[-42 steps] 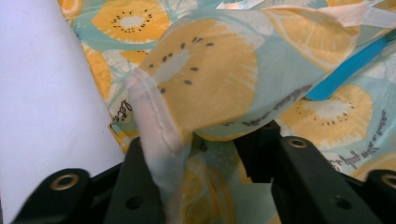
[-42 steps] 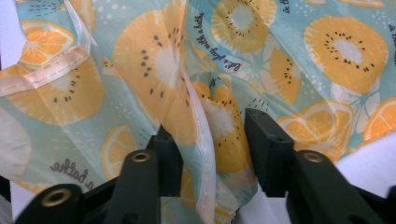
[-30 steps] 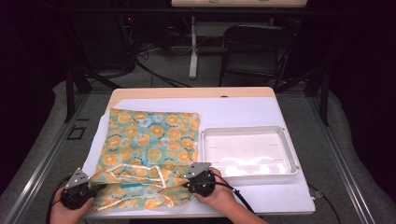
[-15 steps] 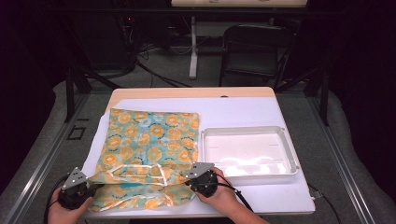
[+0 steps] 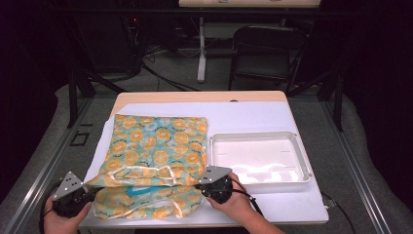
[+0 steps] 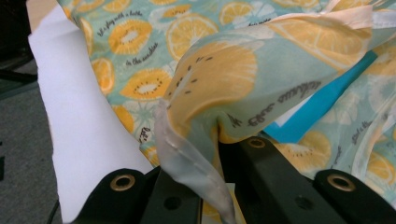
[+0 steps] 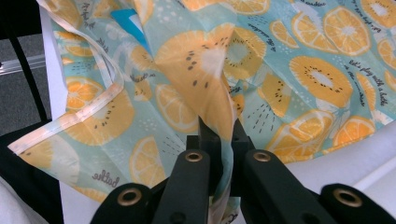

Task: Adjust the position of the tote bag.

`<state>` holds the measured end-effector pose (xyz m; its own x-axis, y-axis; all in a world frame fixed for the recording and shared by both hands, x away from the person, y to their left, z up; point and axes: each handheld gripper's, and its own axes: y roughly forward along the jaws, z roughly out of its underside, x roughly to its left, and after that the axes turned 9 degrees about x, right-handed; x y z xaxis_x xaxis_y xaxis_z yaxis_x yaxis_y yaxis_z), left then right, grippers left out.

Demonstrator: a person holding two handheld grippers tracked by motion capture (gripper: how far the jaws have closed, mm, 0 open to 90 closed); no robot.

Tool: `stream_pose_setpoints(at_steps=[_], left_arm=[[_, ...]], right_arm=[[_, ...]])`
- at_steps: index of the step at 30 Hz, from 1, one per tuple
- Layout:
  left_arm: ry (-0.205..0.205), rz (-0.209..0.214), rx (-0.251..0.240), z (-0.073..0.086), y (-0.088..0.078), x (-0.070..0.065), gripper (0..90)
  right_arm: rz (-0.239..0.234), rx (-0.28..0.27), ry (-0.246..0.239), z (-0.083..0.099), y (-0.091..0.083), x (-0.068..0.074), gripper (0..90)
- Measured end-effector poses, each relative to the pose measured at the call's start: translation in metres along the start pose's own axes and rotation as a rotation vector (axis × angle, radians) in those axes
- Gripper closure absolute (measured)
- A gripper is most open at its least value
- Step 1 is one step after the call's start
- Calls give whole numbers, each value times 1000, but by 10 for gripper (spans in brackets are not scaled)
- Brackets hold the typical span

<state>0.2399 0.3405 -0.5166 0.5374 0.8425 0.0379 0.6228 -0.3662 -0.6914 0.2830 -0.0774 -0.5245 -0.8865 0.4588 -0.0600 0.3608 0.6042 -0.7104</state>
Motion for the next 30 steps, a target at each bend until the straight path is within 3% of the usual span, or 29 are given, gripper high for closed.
stream_pose_setpoints(at_steps=[13, 19, 30], left_arm=[[4, -41, -97, -21, -19, -1, 900], [12, -53, -116, -32, -25, 0, 900], [70, -89, -119, -56, -39, 2, 900]], right_arm=[[15, -35, -31, -9, -14, 1, 900], [15, -58, -31, -14, -20, -1, 900], [26, -77, -40, -28, -33, -9, 900]])
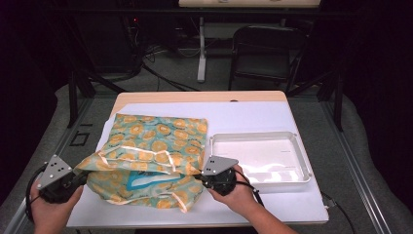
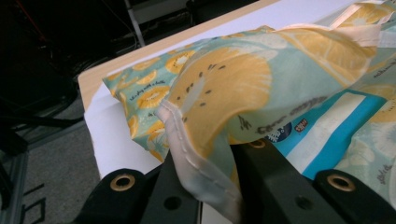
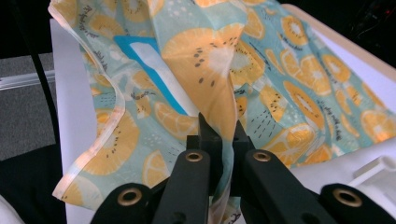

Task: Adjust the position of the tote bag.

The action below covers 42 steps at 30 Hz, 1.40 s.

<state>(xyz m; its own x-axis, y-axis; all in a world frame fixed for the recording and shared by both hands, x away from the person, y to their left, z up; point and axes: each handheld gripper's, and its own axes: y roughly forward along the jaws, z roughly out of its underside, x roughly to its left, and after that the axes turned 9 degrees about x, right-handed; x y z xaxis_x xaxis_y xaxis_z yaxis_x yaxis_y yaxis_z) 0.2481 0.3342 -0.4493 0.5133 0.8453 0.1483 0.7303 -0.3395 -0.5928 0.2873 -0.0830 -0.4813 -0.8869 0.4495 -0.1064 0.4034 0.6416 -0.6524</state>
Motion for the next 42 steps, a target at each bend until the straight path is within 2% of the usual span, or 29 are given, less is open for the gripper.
stream_pose_setpoints(at_steps=[7, 17, 32, 42], left_arm=[[31, -22, -16, -22, -7, 7, 900], [47, -40, -40, -51, -17, 18, 900], [59, -59, -60, -77, -21, 28, 900], [50, -73, -116, -92, -32, 34, 900]], right_arm=[[28, -21, -32, -20, -15, -9, 900], [61, -49, -62, -47, -32, -21, 900], [106, -90, -64, -73, -47, -36, 900], [144, -152, -60, -97, -64, -45, 900]])
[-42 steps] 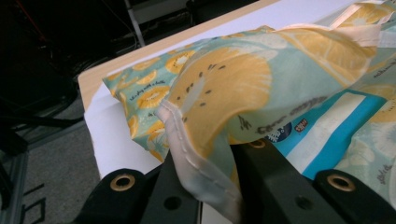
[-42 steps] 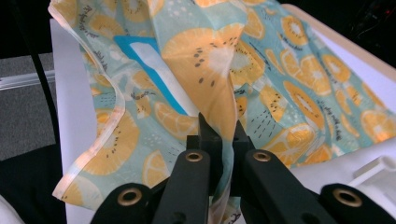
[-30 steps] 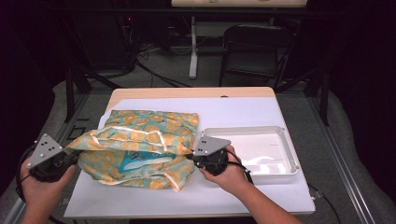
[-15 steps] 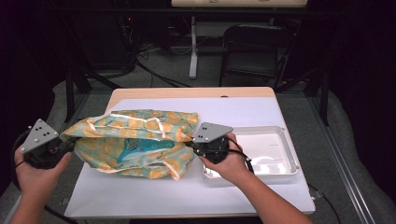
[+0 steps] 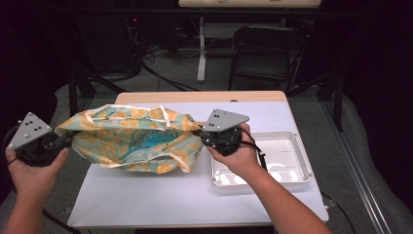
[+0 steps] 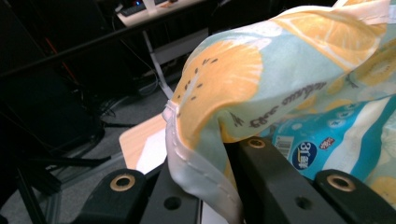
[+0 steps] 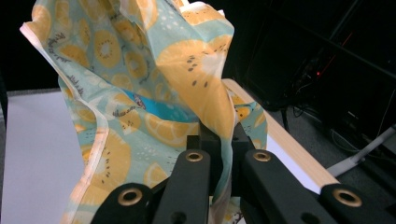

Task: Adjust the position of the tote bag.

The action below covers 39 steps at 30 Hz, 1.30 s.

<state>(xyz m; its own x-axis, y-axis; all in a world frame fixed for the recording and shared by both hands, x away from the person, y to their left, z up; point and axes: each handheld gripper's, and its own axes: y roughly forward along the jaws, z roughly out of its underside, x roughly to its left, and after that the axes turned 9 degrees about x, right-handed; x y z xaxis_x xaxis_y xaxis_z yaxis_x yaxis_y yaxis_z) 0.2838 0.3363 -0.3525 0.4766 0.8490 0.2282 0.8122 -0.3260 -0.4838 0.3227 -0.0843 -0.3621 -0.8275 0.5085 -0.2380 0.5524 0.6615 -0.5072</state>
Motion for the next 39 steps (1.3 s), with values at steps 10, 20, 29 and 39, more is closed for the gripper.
stream_pose_setpoints(at_steps=[10, 20, 29, 39], left_arm=[[36, -20, -27, -24, -14, 1, 900], [59, -23, -48, -39, -22, 0, 900], [83, -23, -53, -46, -29, -4, 900], [68, -22, -42, -46, -20, 0, 900]], right_arm=[[39, -48, -17, -22, -19, -7, 900], [60, -87, -20, -35, -36, -13, 900], [68, -118, -29, -43, -52, -13, 900], [70, -111, -26, -44, -47, -16, 900]])
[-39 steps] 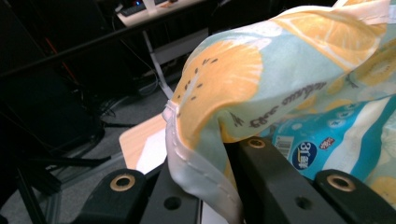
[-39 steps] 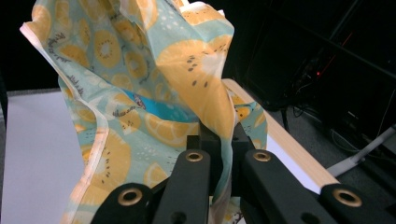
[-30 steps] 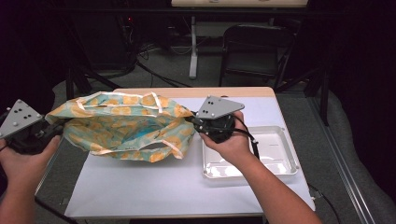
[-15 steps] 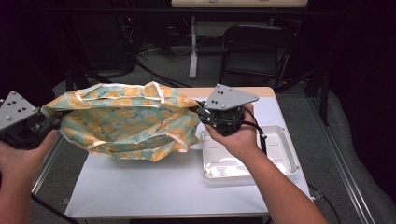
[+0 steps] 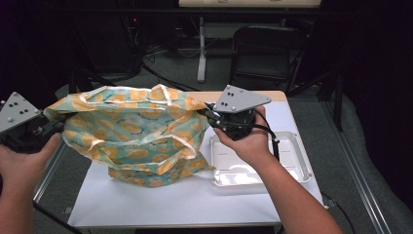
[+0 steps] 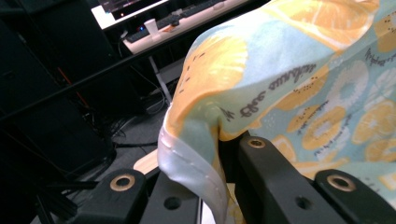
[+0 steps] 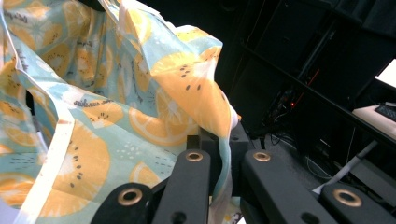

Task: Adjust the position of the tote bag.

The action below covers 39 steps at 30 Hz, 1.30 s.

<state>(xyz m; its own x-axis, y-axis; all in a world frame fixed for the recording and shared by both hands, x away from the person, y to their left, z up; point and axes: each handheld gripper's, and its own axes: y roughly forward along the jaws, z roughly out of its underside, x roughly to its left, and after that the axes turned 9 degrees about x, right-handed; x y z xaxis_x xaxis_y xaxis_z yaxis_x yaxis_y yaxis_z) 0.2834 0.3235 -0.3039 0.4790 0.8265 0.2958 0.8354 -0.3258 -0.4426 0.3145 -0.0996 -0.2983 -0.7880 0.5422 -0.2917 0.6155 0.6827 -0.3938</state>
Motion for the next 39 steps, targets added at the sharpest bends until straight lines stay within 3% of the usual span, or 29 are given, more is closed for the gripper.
stream_pose_setpoints(at_steps=[12, 39], left_arm=[[-37, 12, 15, 6, 18, 2, 900], [-55, 35, 74, 28, 34, -2, 897]], right_arm=[[29, 24, 30, 10, 14, -7, 900], [-7, 94, 74, 36, 38, -7, 900]])
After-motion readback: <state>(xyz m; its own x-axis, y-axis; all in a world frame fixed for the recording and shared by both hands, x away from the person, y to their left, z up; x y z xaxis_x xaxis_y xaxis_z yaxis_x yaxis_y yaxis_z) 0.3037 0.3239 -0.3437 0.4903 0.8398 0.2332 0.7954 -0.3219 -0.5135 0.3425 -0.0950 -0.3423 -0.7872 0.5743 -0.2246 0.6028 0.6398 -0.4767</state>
